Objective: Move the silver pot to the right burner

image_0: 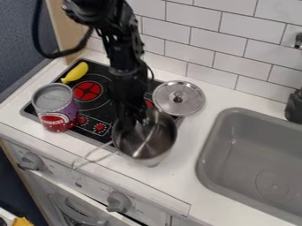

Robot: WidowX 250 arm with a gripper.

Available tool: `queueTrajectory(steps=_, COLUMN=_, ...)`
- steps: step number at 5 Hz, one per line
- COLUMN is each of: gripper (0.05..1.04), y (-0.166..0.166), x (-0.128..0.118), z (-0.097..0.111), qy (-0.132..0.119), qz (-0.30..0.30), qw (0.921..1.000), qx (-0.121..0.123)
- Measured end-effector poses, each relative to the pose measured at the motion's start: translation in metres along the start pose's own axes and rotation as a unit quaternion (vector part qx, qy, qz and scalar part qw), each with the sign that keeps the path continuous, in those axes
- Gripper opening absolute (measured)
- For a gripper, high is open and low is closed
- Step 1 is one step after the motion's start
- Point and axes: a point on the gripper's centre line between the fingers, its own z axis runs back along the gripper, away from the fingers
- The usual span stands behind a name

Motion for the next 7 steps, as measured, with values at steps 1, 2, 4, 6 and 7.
queueTrajectory(steps=1, gripper=0.073, y=0.017, x=0.003, z=0.024, qy=-0.026, qz=0.021, qw=0.9994, qx=0.005)
queueTrajectory(steps=2, gripper=0.073, y=0.043, x=0.010, z=0.047, qy=-0.051, qz=0.071, qw=0.9961, qx=0.010)
queueTrajectory(steps=4, gripper=0.073, y=0.097, x=0.029, z=0.050, qy=-0.063, qz=0.169, qw=0.9835, qx=0.002)
queueTrajectory(steps=6, gripper=0.073, y=0.151, x=0.036, z=0.031, qy=-0.063, qz=0.296, qw=0.9528, qx=-0.019)
queueTrajectory(steps=7, gripper=0.073, y=0.164, x=0.034, z=0.020, qy=-0.055, qz=0.350, qw=0.9347, qx=-0.027)
